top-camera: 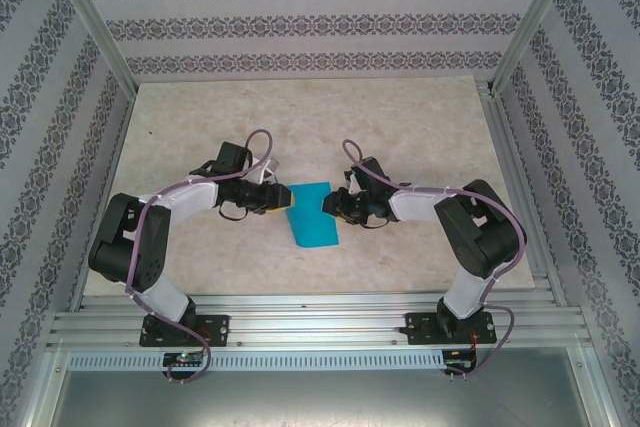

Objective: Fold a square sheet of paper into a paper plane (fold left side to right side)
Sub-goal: First fold in half a square sheet of paper at the center of the table.

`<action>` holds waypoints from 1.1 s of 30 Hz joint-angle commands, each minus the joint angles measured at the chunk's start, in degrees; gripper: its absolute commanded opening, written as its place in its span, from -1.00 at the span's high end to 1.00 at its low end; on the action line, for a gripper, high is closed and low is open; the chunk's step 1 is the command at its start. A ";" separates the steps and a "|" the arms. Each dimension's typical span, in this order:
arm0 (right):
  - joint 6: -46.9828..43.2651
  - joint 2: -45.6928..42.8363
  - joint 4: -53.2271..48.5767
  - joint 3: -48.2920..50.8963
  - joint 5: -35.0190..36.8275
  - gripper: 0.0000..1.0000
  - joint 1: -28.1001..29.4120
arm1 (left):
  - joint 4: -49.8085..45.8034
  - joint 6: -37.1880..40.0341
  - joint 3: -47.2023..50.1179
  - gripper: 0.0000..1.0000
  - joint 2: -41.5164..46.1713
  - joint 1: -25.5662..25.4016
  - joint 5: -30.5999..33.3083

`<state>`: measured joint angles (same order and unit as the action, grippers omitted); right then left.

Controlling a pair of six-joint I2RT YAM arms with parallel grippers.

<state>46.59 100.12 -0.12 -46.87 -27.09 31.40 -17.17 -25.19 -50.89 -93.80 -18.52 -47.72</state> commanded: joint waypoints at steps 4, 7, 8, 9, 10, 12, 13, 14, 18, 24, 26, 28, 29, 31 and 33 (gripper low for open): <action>2.95 -2.50 5.13 -2.62 -4.25 0.15 -0.79 | 2.79 -0.47 -0.18 0.13 -1.21 -1.34 -0.91; 3.94 -0.62 6.45 -5.24 -6.57 0.09 -0.81 | 3.19 -0.56 -0.25 0.16 -1.38 -1.81 -0.97; 4.03 0.11 6.38 -6.22 -6.95 0.08 -0.82 | 3.18 -0.56 -0.32 0.16 -1.46 -1.90 -0.97; 4.21 0.99 6.57 -7.29 -7.45 0.06 -0.75 | 3.23 -0.69 -0.42 0.17 -1.61 -2.01 -0.97; 4.51 1.94 6.85 -8.21 -7.99 0.05 -0.65 | 3.28 -0.69 -0.52 0.17 -1.65 -2.16 -0.92; 5.59 3.65 8.51 -9.64 -9.13 0.02 -0.39 | 3.28 -0.68 -0.52 0.17 -1.83 -2.27 -0.88; 6.23 4.48 9.48 -10.14 -9.68 0.00 -0.22 | 3.28 -0.56 -0.52 0.17 -1.91 -2.37 -0.80; 6.62 5.26 10.21 -10.66 -10.11 -0.02 -0.07 | 3.33 -0.57 -0.59 0.17 -2.00 -2.39 -0.79; 6.97 7.55 11.07 -12.69 -10.98 -0.07 0.78 | 3.52 -0.65 -0.46 0.19 -2.27 -2.50 -0.70; 7.90 10.42 12.66 -14.54 -12.22 -0.07 1.81 | 3.80 -0.68 -0.41 0.20 -2.34 -2.77 -0.79; 8.36 11.32 13.22 -14.90 -12.44 -0.05 2.03 | 3.98 -0.69 -0.46 0.20 -2.44 -2.92 -0.90; 8.92 12.12 13.78 -15.42 -12.76 -0.04 2.37 | 4.03 -0.68 -0.48 0.20 -2.53 -3.14 -0.99; 9.03 12.49 13.86 -15.76 -12.96 -0.02 2.57 | 4.13 -0.67 -0.52 0.20 -2.53 -3.18 -1.06; 9.27 13.29 13.85 -16.45 -13.13 0.02 2.84 | 4.19 -0.70 -0.54 0.20 -2.57 -3.32 -1.19; 9.44 13.96 13.85 -16.90 -13.28 0.07 3.18 | 4.31 -0.68 -0.67 0.20 -2.58 -3.48 -1.15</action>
<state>55.20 112.75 11.66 -61.98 -39.13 33.78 -15.40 -25.63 -50.89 -96.01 -21.32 -47.72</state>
